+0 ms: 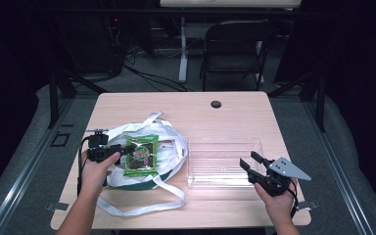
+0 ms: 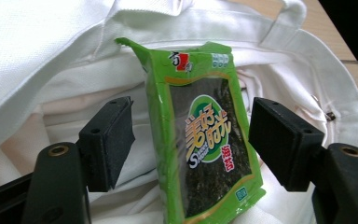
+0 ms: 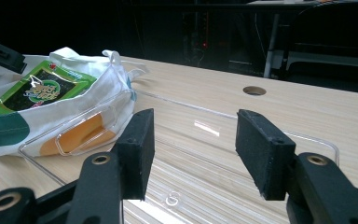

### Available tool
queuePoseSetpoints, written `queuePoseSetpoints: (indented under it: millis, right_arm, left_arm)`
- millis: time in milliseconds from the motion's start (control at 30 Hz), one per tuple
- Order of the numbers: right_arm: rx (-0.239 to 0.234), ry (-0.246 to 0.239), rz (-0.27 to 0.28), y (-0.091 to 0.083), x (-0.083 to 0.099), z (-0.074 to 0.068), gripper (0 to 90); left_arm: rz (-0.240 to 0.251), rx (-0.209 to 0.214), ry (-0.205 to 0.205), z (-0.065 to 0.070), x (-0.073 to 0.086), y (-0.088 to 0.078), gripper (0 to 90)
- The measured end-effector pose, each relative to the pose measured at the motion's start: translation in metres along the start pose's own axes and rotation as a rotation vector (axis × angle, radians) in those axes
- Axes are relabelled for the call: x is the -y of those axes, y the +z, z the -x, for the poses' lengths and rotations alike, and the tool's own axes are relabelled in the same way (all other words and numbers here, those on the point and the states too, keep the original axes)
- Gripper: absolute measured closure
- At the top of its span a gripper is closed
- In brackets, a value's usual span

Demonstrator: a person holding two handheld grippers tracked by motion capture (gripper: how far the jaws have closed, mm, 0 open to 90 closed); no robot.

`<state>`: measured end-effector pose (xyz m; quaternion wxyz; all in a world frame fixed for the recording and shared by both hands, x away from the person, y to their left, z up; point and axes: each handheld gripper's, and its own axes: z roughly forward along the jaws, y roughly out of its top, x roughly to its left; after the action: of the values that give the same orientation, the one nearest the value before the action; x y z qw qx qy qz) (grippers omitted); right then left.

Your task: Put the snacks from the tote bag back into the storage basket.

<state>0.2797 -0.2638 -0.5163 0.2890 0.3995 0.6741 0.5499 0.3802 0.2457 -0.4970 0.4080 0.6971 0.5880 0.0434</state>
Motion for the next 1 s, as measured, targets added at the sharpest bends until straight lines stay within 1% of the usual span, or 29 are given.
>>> queuePoseSetpoints:
  millis: [67, 167, 200, 233, 267, 300, 333, 433, 467, 500, 533, 567, 633, 733, 800, 833, 867, 900, 1000]
  right_arm:
    - [-0.005, -0.003, -0.002, 0.0, 0.0, 0.0, 47.0]
    - [-0.004, 0.003, -0.004, 0.0, 0.0, 0.0, 47.1]
    - [-0.004, 0.003, -0.004, 0.0, 0.0, 0.0, 47.0]
    - [-0.006, 0.003, -0.004, 0.0, 0.0, 0.0, 47.1]
    - [-0.005, 0.002, -0.004, 0.0, 0.0, 0.0, 47.0]
    - [-0.005, 0.002, -0.004, 0.0, 0.0, 0.0, 47.0]
    - [-0.006, 0.0, -0.008, 0.0, 0.0, 0.0, 47.1]
    - [-0.007, 0.0, -0.007, 0.0, 0.0, 0.0, 47.1]
    - [-0.007, -0.001, -0.008, 0.0, 0.0, 0.0, 47.1]
    - [-0.007, -0.001, -0.008, 0.0, 0.0, 0.0, 47.1]
    - [-0.011, -0.001, -0.005, 0.0, 0.0, 0.0, 47.1]
    - [-0.011, -0.004, -0.009, 0.0, 0.0, 0.0, 47.1]
    - [-0.012, -0.003, -0.004, 0.0, 0.0, -0.001, 47.1]
    - [-0.011, -0.002, -0.006, 0.0, 0.0, 0.0, 47.0]
    - [-0.011, -0.002, -0.009, -0.001, 0.0, 0.0, 47.1]
    - [-0.011, -0.002, -0.009, -0.001, 0.0, 0.0, 47.1]
    - [-0.012, -0.004, -0.006, 0.0, 0.0, 0.0, 47.1]
    - [-0.014, -0.003, -0.006, 0.0, 0.0, 0.0, 47.0]
    - [-0.015, -0.003, -0.005, 0.0, 0.0, 0.0, 47.1]
  left_arm:
    - [-0.01, -0.002, 0.0, -0.002, -0.002, 0.001, 31.4]
    - [-0.013, -0.004, 0.004, -0.003, -0.004, 0.003, 32.4]
    - [-0.021, 0.003, -0.007, -0.004, -0.005, 0.005, 32.4]
    - [-0.021, 0.003, -0.007, -0.004, -0.005, 0.005, 32.4]
    - [-0.04, 0.011, -0.009, -0.006, -0.006, 0.008, 32.4]
    - [-0.04, 0.011, -0.009, -0.006, -0.006, 0.008, 32.4]
    - [-0.061, 0.015, -0.009, -0.006, -0.006, 0.011, 32.4]
    - [-0.075, 0.016, -0.011, -0.007, -0.007, 0.014, 32.5]
    - [-0.092, 0.018, -0.012, -0.007, -0.007, 0.017, 32.6]
    - [-0.092, 0.018, -0.012, -0.007, -0.007, 0.017, 32.8]
    - [-0.108, 0.015, -0.016, -0.007, -0.007, 0.02, 33.1]
    - [-0.108, 0.015, -0.016, -0.007, -0.007, 0.02, 33.1]
    - [-0.134, 0.023, -0.01, -0.007, -0.007, 0.025, 33.8]
    - [-0.137, 0.025, -0.018, -0.007, -0.007, 0.029, 34.0]
    - [-0.157, 0.036, -0.032, -0.008, -0.006, 0.033, 34.1]
    - [-0.157, 0.036, -0.032, -0.008, -0.006, 0.033, 34.1]
    - [-0.177, 0.04, -0.035, -0.008, -0.006, 0.036, 34.1]
    - [-0.18, 0.042, -0.042, -0.008, -0.006, 0.037, 34.2]
    - [-0.2, 0.044, -0.038, -0.008, -0.005, 0.04, 34.6]
